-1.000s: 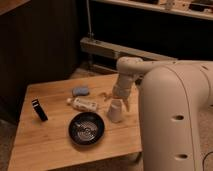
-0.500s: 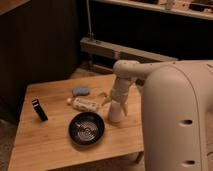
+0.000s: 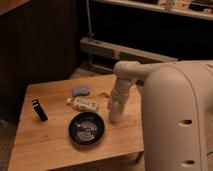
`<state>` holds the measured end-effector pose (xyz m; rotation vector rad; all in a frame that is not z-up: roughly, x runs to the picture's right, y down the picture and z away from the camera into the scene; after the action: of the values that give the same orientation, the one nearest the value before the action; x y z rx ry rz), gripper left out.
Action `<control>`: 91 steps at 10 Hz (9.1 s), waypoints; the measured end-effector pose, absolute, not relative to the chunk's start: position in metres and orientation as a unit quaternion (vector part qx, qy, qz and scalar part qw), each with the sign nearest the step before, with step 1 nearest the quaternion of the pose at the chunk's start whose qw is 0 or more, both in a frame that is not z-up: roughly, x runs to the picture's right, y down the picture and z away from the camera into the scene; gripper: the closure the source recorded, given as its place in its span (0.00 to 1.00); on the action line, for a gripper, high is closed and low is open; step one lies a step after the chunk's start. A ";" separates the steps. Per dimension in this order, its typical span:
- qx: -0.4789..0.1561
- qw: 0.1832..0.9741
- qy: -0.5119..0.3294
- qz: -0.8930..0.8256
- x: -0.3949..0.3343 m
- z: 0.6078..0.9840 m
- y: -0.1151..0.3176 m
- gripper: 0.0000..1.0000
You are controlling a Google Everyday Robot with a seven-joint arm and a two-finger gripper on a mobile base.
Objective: Place the ceramic cup over the eraser
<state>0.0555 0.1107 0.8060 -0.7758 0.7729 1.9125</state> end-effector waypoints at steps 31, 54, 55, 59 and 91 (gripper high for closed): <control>-0.299 0.455 0.294 0.786 0.074 0.829 0.086 0.23; -0.288 0.565 0.231 0.738 0.015 0.751 -0.026 1.00; -0.289 0.583 0.220 0.727 0.001 0.743 -0.033 1.00; -0.276 0.632 0.190 0.699 -0.035 0.716 -0.038 1.00; -0.375 0.872 0.037 0.313 -0.290 0.570 -0.032 1.00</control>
<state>-0.2901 -0.0323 0.5704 -0.7830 0.0780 0.6552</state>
